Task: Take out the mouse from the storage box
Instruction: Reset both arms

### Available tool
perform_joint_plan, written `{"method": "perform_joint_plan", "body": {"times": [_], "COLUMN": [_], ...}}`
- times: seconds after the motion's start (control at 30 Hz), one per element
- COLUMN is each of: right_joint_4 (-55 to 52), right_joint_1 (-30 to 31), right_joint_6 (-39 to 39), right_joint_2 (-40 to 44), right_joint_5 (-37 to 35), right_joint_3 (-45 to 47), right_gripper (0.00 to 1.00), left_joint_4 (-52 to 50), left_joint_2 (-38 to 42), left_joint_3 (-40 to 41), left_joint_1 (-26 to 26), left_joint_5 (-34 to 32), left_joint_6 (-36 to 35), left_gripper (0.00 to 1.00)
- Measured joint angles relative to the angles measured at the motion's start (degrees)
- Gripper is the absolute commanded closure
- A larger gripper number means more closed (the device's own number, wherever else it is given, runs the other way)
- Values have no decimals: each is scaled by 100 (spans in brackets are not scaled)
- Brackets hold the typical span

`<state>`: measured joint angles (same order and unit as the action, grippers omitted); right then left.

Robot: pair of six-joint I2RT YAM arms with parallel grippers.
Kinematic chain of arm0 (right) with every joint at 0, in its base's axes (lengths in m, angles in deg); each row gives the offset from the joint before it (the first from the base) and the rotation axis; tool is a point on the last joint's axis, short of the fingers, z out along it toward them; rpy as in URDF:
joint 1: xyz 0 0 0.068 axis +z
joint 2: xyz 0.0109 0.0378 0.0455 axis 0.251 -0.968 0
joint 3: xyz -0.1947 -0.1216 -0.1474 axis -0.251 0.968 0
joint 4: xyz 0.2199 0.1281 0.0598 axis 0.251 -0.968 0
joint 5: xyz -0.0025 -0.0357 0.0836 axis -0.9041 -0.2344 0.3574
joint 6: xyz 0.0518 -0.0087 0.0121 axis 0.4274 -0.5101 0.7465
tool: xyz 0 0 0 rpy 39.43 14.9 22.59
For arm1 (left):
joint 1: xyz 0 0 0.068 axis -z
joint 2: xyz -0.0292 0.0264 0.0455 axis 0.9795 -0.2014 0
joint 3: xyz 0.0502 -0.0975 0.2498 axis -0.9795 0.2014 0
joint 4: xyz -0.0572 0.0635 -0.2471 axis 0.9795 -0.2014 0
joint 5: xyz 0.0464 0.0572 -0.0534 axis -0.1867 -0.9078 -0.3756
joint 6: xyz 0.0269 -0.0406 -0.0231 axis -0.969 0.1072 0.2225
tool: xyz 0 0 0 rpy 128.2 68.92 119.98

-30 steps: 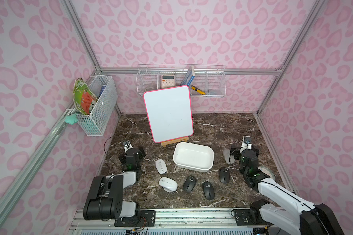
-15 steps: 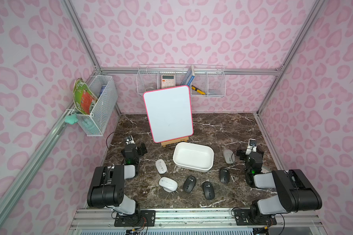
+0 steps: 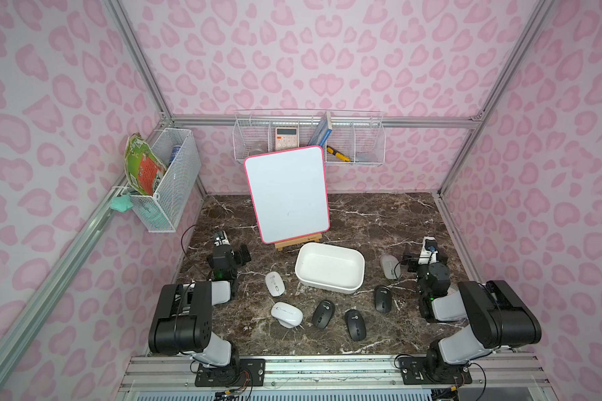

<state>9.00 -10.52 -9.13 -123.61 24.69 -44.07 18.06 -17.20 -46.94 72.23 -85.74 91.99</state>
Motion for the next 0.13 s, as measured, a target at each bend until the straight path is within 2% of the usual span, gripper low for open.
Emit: {"method": "perform_joint_plan", "body": {"times": [0.13], "right_joint_4": [72], "right_joint_1": [-2], "right_joint_6": [0], "right_joint_2": [-22], "right_joint_5": [-4], "right_joint_3": [2], "right_gripper": [0], "left_joint_4": [-20], "left_joint_2": [2], "left_joint_3": [0], "left_joint_1": [0], "left_joint_5": [7], "left_joint_6": [0], "left_gripper": [1]}}
